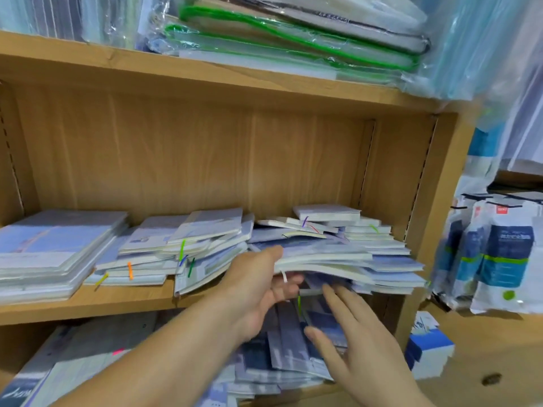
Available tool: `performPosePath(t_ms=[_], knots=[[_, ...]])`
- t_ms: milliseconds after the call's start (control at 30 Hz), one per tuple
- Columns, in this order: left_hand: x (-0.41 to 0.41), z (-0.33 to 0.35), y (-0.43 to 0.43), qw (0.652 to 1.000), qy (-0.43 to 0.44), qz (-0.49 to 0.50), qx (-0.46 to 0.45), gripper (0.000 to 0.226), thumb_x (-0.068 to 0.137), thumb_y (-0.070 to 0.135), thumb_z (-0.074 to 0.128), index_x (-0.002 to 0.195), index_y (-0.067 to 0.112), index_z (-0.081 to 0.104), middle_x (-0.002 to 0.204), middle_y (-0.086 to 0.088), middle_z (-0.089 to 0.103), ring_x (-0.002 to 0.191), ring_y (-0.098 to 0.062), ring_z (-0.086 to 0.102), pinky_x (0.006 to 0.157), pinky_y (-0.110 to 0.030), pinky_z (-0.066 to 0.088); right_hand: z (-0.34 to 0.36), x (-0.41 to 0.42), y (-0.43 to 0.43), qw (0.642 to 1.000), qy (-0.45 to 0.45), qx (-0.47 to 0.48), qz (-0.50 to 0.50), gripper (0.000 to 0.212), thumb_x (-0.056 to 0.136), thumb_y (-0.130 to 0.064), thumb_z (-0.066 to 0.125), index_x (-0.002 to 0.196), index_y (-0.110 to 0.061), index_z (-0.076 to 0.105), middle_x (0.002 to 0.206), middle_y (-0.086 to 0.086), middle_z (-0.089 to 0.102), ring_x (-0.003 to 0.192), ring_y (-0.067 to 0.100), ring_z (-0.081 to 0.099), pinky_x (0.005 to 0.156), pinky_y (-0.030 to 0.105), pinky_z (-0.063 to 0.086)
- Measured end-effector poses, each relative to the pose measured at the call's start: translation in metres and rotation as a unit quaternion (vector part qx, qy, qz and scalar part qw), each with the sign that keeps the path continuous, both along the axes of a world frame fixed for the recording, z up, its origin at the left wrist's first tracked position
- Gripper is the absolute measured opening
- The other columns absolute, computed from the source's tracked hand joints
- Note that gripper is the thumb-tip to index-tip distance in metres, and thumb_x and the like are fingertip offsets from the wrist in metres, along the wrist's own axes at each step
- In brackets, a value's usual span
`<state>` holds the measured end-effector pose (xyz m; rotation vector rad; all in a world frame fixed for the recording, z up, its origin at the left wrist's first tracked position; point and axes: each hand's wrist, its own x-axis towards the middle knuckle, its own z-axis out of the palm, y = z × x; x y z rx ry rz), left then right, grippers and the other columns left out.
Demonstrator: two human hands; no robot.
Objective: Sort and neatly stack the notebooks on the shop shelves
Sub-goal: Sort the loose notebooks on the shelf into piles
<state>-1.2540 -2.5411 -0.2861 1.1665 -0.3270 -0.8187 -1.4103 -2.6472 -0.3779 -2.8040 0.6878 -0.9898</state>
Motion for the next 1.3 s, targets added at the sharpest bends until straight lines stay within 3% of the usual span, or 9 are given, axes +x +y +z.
performPosePath(t_ms=[100, 367, 500, 600, 700, 833, 933, 1000, 1300], knots=[[0.01, 0.03, -0.001, 1.0, -0.012, 0.018, -0.016, 0.016, 0.102, 0.016, 0.059, 0.101, 0.002, 0.067, 0.076, -0.018, 0.071, 0.055, -0.025, 0.071, 0.047, -0.026, 0.057, -0.006, 0.007, -0.007, 0.997, 0.063, 0.036, 0.014, 0.081, 0.087, -0.087, 0.013, 0.153, -0.048, -0.013, 0.158, -0.03, -0.016, 0.153, 0.005, -0.014, 0.118, 0.019, 0.002], [0.012, 0.114, -0.019, 0.995, -0.009, 0.042, -0.089, 0.018, 0.1, 0.007, 0.047, 0.087, 0.0, 0.058, 0.061, -0.013, 0.062, 0.042, -0.018, 0.06, 0.05, -0.025, 0.057, -0.005, 0.028, 0.001, 0.993, 0.098, 0.063, -0.005, 0.081, 0.093, -0.079, 0.024, 0.148, -0.044, -0.025, 0.157, -0.026, -0.034, 0.148, 0.01, -0.035, 0.122, 0.021, 0.0], [-0.005, 0.097, 0.008, 0.993, -0.011, 0.05, -0.105, 0.018, 0.098, 0.008, 0.053, 0.087, -0.002, 0.062, 0.053, -0.012, 0.063, 0.042, -0.02, 0.062, 0.05, -0.026, 0.057, 0.02, 0.016, 0.005, 0.983, 0.055, 0.166, 0.06, 0.081, 0.091, -0.074, 0.046, 0.159, -0.043, 0.017, 0.166, -0.025, -0.002, 0.155, 0.004, -0.008, 0.121, 0.018, 0.01], [-0.014, 0.05, 0.034, 0.994, -0.001, 0.032, -0.104, 0.016, 0.099, 0.01, 0.058, 0.092, -0.001, 0.067, 0.064, -0.017, 0.067, 0.051, -0.024, 0.067, 0.05, -0.027, 0.058, 0.041, -0.004, 0.01, 0.925, -0.245, 0.291, -0.007, 0.06, 0.073, -0.093, 0.047, 0.102, -0.047, 0.07, 0.12, -0.024, 0.071, 0.114, -0.005, 0.062, 0.099, 0.027, 0.05], [-0.012, 0.026, 0.045, 0.996, -0.014, 0.015, -0.088, 0.015, 0.1, 0.011, 0.057, 0.097, 0.001, 0.068, 0.069, -0.017, 0.071, 0.059, -0.026, 0.071, 0.049, -0.025, 0.053, 0.065, -0.015, 0.01, 0.807, -0.376, 0.453, -0.052, 0.072, 0.071, -0.093, 0.053, 0.1, -0.029, 0.07, 0.1, -0.005, 0.076, 0.086, 0.013, 0.075, 0.085, 0.046, 0.06], [-0.005, 0.002, 0.061, 0.996, -0.082, -0.026, -0.037, 0.016, 0.1, 0.009, 0.056, 0.109, 0.0, 0.066, 0.087, -0.017, 0.076, 0.063, -0.026, 0.071, 0.05, -0.025, 0.051, 0.087, -0.022, 0.0, 0.732, -0.37, 0.572, -0.015, 0.06, 0.079, -0.072, 0.069, 0.11, -0.022, 0.058, 0.104, 0.01, 0.069, 0.088, 0.032, 0.076, 0.079, 0.047, 0.062], [-0.011, -0.037, 0.074, 0.992, -0.1, -0.071, 0.022, 0.017, 0.099, 0.008, 0.057, 0.113, 0.009, 0.067, 0.097, -0.016, 0.078, 0.07, -0.028, 0.071, 0.054, -0.029, 0.053, 0.081, -0.026, -0.003, 0.756, -0.192, 0.625, -0.023, 0.058, 0.079, -0.055, 0.081, 0.12, -0.016, 0.065, 0.117, 0.007, 0.07, 0.11, 0.034, 0.067, 0.096, 0.052, 0.053], [-0.013, -0.057, 0.077, 0.994, -0.064, -0.086, 0.029, 0.014, 0.1, 0.015, 0.061, 0.113, 0.014, 0.066, 0.098, -0.013, 0.078, 0.072, -0.026, 0.073, 0.061, -0.033, 0.056, 0.073, -0.023, -0.006, 0.775, -0.134, 0.616, -0.05, 0.058, 0.083, -0.031, 0.085, 0.125, 0.004, 0.065, 0.109, 0.015, 0.075, 0.099, 0.037, 0.073, 0.084, 0.048, 0.056], [-0.012, -0.053, 0.047, 0.987, -0.153, -0.023, 0.033, 0.044, 0.096, 0.021, 0.071, 0.136, 0.009, 0.056, 0.122, -0.008, 0.073, 0.113, -0.028, 0.069, 0.11, -0.047, 0.048, 0.116, -0.009, 0.0, 0.885, -0.165, 0.432, -0.048, 0.053, 0.1, -0.023, 0.065, 0.148, -0.01, 0.049, 0.141, 0.013, 0.057, 0.124, 0.029, 0.058, 0.105, 0.041, 0.047]])
